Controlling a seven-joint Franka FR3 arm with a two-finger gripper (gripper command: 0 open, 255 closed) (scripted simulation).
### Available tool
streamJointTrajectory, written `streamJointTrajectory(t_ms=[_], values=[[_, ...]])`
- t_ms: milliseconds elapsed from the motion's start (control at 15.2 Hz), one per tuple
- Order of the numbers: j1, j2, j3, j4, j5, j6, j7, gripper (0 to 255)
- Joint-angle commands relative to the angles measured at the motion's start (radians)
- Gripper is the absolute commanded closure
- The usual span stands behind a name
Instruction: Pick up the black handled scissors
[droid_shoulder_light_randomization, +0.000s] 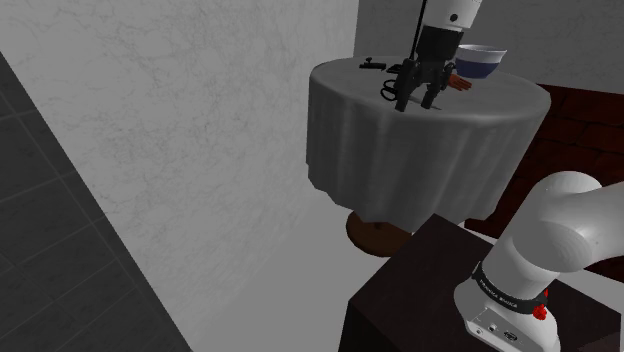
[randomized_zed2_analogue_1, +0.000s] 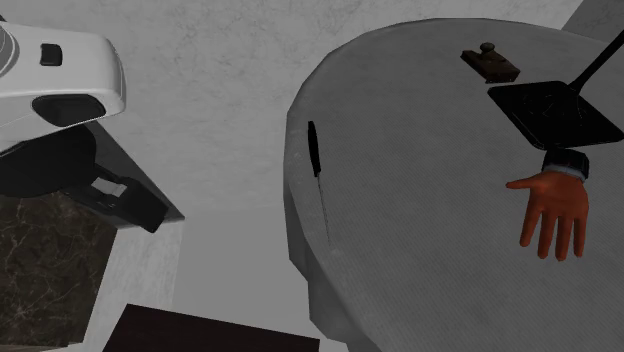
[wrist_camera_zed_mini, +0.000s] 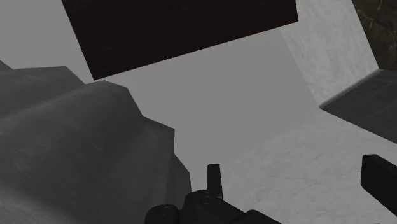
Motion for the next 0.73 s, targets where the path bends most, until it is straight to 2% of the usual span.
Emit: streamJointTrajectory(t_ms=[0, 660], values=[[0.000, 0.000, 0.000, 0.000, 0.000, 0.000, 0.000, 0], [0.024, 0.365, -0.230, 0.318, -0.118, -0.112, -0.424, 0]])
